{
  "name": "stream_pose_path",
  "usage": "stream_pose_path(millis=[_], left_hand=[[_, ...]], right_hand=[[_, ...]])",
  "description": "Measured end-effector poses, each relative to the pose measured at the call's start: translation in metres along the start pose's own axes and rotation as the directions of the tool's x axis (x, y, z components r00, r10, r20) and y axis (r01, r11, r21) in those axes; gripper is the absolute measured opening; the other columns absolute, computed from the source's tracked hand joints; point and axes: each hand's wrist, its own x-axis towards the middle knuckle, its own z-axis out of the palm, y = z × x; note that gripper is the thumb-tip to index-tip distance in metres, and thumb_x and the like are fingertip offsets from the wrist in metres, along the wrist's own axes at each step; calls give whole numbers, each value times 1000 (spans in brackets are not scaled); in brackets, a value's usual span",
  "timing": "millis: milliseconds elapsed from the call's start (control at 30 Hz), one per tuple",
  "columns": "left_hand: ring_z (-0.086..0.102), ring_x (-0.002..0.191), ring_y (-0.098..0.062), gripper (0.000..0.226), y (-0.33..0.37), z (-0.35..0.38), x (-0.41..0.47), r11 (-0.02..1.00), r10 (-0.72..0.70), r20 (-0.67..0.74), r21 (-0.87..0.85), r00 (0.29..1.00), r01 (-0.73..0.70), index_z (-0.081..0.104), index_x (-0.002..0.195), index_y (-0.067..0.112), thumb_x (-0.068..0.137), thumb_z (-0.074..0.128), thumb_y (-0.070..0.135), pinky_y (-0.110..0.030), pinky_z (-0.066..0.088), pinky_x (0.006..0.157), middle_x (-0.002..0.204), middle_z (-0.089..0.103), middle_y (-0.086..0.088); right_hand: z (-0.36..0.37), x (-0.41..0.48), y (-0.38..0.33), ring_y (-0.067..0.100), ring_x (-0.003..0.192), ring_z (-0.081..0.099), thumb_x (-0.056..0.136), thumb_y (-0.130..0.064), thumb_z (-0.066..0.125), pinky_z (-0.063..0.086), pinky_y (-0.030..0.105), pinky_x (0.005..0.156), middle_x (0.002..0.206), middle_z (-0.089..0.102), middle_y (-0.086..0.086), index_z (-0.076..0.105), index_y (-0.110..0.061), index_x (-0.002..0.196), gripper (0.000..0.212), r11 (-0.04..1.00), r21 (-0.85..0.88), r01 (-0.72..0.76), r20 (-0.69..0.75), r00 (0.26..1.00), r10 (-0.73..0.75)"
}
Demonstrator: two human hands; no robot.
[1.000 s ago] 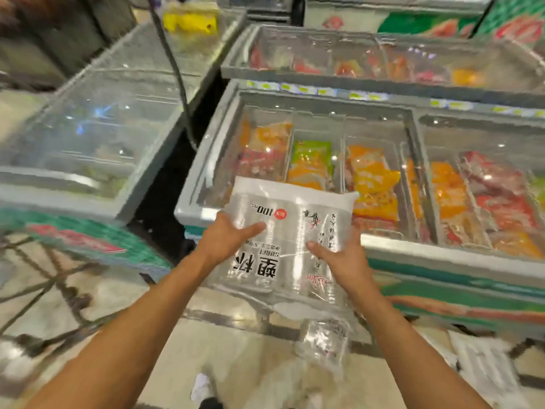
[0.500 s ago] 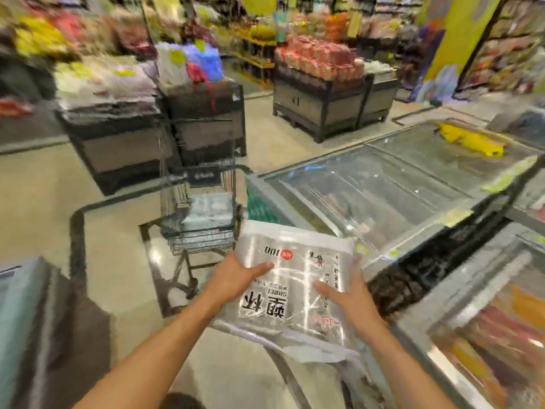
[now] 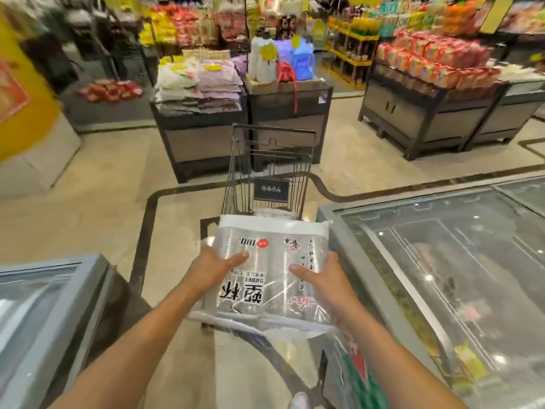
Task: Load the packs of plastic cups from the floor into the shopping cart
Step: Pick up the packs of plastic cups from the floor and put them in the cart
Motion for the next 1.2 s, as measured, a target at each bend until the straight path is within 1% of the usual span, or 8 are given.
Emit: stream_pose_path(millis=[167, 433, 533, 633, 800, 933, 1100, 1200], left_hand=[[69, 89, -16, 75, 31, -5, 86, 997, -76, -46, -22, 996, 75, 31, 130, 15, 90, 83, 52, -31, 57, 68, 107, 60, 3], [64, 85, -8, 74, 45, 2, 285, 998, -64, -35, 3, 997, 64, 32, 131, 18, 90, 80, 57, -27, 50, 63, 106, 56, 9], [70, 96, -19, 82, 47, 12, 381, 998, -59, -6, 17, 998, 59, 37, 137, 16, 86, 82, 62, -38, 58, 78, 114, 61, 5], [71, 100, -23, 82, 38, 27, 477, 998, -54, 52, 45, 997, 52, 37, 133, 18, 84, 81, 67, -48, 63, 88, 113, 62, 4], [74, 90, -18, 85, -5, 70, 617, 993, -56, 125, 111, 991, 42, 43, 135, 21, 80, 78, 76, -35, 63, 64, 114, 64, 2], [72, 111, -28, 110, -58, 116, 699, 990, -138, 172, 54, 975, 130, 37, 150, 25, 68, 79, 86, -57, 61, 97, 132, 66, 0], [72, 104, -22, 79, -91, 172, 757, 980, -198, 221, 54, 955, 191, 44, 130, 24, 79, 86, 68, -44, 61, 92, 115, 68, 6], [63, 106, -22, 69, -103, 202, 774, 976, -217, 237, 65, 947, 207, 41, 130, 20, 89, 84, 53, -38, 56, 90, 114, 59, 4]], right_hand=[[10, 107, -32, 23, 135, 55, 77, -48, 93, 42, 47, 118, 150, 55, -3, 39, -21, 153, 97, 999, 34, 27, 68, 997, -29], [36, 302, -37, 30, 144, 49, 67, -65, 93, 41, 51, 120, 157, 50, 5, 34, -16, 155, 116, 999, -19, -32, 72, 997, 34], [50, 387, -23, 19, 134, 47, 82, -49, 89, 39, 35, 108, 146, 50, 0, 32, -14, 155, 99, 997, -29, -75, 42, 996, 76], [66, 470, 1, 28, 147, 43, 83, -49, 87, 39, 41, 113, 159, 46, 4, 28, -14, 158, 102, 992, -59, -115, 6, 993, 115], [103, 584, 62, 31, 152, 39, 83, -42, 89, 34, 45, 121, 164, 42, 6, 26, -17, 162, 104, 971, -44, -233, -67, 971, 230], [133, 647, 126, 27, 150, 41, 76, -43, 95, 34, 49, 125, 161, 46, 4, 28, -20, 161, 110, 944, -28, -328, -123, 938, 323], [155, 704, 201, 37, 156, 33, 72, -53, 92, 33, 60, 125, 171, 30, 11, 14, -27, 166, 125, 875, -47, -481, -164, 868, 468], [164, 724, 226, 37, 149, 44, 77, -43, 91, 42, 58, 120, 164, 43, 10, 17, -27, 164, 115, 856, -84, -511, -238, 844, 480]])
